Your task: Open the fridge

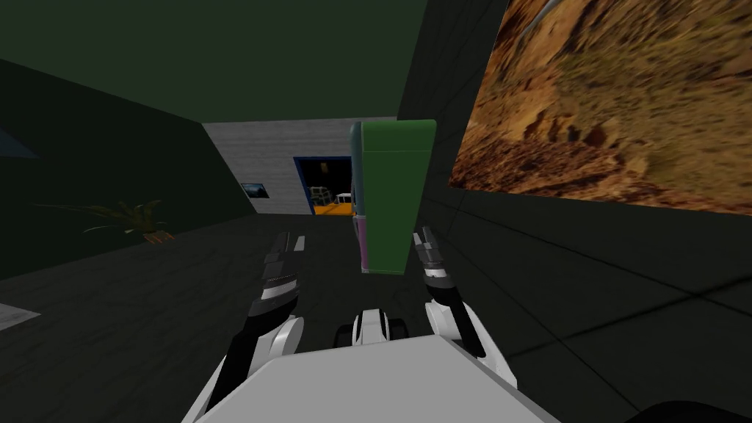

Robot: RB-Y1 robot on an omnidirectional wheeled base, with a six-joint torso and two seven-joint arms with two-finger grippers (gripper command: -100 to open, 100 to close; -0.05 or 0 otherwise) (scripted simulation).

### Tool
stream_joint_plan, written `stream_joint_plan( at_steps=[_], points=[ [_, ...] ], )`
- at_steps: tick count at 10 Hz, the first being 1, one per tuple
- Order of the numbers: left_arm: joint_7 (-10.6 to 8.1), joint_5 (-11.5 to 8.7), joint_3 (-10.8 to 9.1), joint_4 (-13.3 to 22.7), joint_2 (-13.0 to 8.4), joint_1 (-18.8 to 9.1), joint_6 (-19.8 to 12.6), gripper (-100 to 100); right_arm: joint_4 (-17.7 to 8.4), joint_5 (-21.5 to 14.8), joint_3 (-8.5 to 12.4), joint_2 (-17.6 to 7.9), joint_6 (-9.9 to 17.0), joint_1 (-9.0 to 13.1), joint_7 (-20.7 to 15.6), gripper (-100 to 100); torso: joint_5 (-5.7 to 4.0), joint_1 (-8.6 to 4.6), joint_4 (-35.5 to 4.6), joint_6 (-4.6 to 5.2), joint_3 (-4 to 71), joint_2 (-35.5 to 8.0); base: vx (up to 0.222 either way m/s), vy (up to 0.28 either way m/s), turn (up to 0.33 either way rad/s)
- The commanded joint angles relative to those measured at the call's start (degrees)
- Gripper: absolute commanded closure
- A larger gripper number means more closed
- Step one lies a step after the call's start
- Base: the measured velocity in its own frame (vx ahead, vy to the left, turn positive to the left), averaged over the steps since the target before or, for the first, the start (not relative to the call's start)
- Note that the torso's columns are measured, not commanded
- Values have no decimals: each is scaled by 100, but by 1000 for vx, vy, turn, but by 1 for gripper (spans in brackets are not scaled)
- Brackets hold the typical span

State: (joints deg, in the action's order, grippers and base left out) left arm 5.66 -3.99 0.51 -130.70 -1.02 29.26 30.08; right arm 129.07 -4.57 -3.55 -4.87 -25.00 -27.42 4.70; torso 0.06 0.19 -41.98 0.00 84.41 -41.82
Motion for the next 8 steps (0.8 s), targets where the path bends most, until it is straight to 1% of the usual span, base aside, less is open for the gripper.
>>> stream_joint_plan(
  at_steps=[1, 4, 5, 7, 8],
  points=[
    [0, 0, 0, 0, 0, 0, 0, 0, -153, -380, 50, -297, 168, 89, -309, -100, 0, 1, -17, 0, 23, -20, 111, 131, -40],
    [0, 0, 0, 0, 0, 1, 0, 0, -348, -907, 122, -629, 426, 172, -759, -100, -8, -26, -29, 0, 20, -38, 160, 124, -52],
    [0, 0, 0, 0, 0, 1, 0, 0, -348, -983, 122, -629, 426, 172, -759, -100, -6, -17, -27, 0, 23, -34, 124, 88, -28],
    [0, 0, 0, 0, 0, 0, 0, 0, -496, -1367, 176, -847, 632, 234, -1109, -100, -9, -28, -36, 1, 5, -62, 119, 94, -56],
    [0, 0, 0, 0, 0, 0, 0, 0, -496, -1464, 176, -847, 632, 234, -1109, -100, -6, -20, -33, 1, 11, -52, 96, 83, -28]
  ],
)
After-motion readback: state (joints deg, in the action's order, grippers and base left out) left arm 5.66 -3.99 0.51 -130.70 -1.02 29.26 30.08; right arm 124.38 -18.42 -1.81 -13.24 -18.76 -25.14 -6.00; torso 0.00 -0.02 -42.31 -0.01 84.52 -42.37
